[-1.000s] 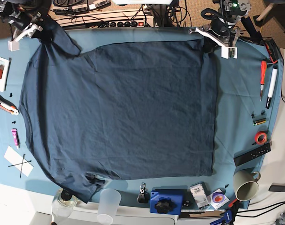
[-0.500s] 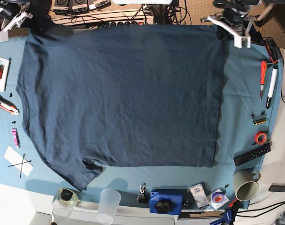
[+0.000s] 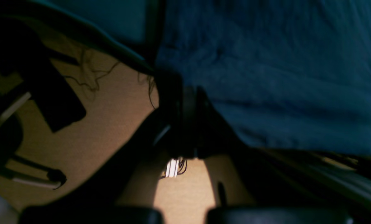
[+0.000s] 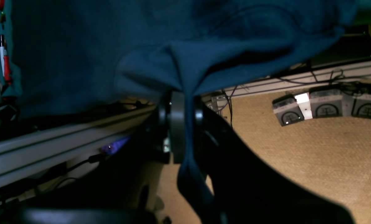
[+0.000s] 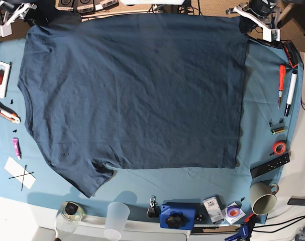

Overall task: Fold the T-shirt properly
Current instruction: 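Lift the shoulder edge and fold it toward the hem with both grippers, then lower the folded edge onto the shirt and open both grippers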

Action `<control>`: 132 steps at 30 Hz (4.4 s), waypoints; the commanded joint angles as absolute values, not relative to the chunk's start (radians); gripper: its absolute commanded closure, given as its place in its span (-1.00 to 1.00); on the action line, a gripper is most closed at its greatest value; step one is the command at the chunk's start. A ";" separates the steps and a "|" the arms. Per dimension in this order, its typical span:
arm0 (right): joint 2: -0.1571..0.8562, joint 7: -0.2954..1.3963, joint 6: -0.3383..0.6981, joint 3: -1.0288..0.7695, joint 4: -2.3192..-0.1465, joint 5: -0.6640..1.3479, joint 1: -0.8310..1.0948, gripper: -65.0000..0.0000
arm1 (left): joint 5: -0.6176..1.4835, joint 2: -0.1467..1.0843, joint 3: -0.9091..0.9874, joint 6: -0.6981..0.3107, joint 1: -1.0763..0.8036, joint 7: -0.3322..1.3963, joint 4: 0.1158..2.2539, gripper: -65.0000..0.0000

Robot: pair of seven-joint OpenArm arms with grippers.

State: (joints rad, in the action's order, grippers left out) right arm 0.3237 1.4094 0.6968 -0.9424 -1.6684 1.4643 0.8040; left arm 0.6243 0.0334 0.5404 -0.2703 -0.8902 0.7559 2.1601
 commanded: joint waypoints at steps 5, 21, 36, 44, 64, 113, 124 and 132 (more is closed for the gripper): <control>0.344 1.396 0.698 -0.958 -1.681 1.484 0.762 1.00 | 0.659 0.036 0.546 -0.275 -0.855 0.736 2.178 1.00; 0.349 1.343 0.698 -0.957 -1.681 1.417 0.575 1.00 | 0.647 0.038 0.546 -0.271 -0.736 0.692 2.182 1.00; 0.392 1.277 0.698 -0.863 -1.681 1.209 0.411 1.00 | 0.559 0.129 0.492 -0.271 -0.575 0.661 2.107 1.00; 0.402 1.211 0.698 -0.816 -1.680 1.048 0.302 1.00 | 0.509 0.161 0.466 -0.275 -0.484 0.627 2.036 1.00; 0.402 1.083 0.698 -0.647 -1.471 0.820 0.044 1.00 | 0.387 0.161 0.376 -0.286 -0.328 0.579 1.960 1.00; 0.391 0.780 0.698 -0.458 -1.167 0.485 -0.205 1.00 | 0.291 0.161 0.323 -0.282 0.038 0.545 1.568 1.00; 0.391 0.758 0.698 -0.458 -1.167 0.485 -0.205 1.00 | 0.284 0.161 0.323 -0.284 0.051 0.541 1.545 1.00; 0.402 0.758 0.698 -0.460 -1.169 0.537 -0.205 0.40 | 0.283 0.161 0.323 -0.366 0.063 0.538 1.546 0.11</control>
